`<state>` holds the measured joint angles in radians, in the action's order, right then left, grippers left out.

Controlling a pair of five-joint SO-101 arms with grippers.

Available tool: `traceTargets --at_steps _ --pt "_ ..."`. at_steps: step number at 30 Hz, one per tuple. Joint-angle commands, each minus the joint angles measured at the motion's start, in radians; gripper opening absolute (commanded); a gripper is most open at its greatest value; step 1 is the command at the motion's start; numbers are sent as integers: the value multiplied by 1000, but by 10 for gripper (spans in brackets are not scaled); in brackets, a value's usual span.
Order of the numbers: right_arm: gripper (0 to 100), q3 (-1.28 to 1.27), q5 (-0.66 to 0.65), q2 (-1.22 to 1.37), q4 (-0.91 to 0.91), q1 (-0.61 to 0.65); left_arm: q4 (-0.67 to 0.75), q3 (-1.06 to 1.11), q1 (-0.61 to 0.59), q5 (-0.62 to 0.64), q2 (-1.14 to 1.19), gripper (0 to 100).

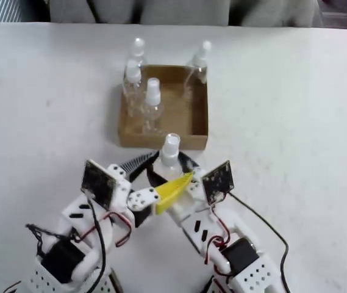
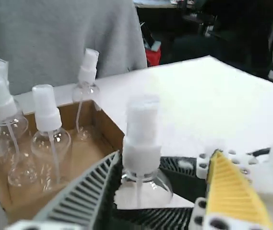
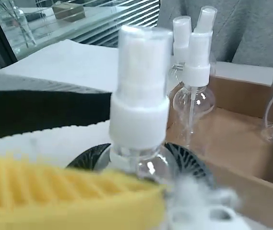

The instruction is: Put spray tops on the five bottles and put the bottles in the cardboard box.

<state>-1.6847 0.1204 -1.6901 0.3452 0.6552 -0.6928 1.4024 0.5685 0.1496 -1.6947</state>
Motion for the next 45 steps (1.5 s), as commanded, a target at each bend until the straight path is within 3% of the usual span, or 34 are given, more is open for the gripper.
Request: traceTargets --at_steps 1,6,12,19,22,30,33,39,45 --pt "16 -11 2 4 2 -2 -6 -89 -22 -5 -12 295" --pt "16 -11 2 4 2 -2 -107 -187 -25 -8 -12 294" --pt "16 -11 2 4 4 -2 -72 -242 -97 -8 -7 286" --pt "16 -11 2 5 4 -2 6 -247 -265 -8 -12 11" --pt "16 -11 2 5 4 -2 -11 -247 -291 -8 -13 55" --pt "16 -11 2 5 4 -35 -18 -239 -386 -9 -15 21" --pt "16 -11 2 4 -7 -90 -94 -212 -456 -6 -15 21" --pt "16 -11 2 4 -113 -177 -141 -71 -553 -5 -15 21" --pt "16 -11 3 12 -268 -277 -149 44 -556 -11 -15 20"
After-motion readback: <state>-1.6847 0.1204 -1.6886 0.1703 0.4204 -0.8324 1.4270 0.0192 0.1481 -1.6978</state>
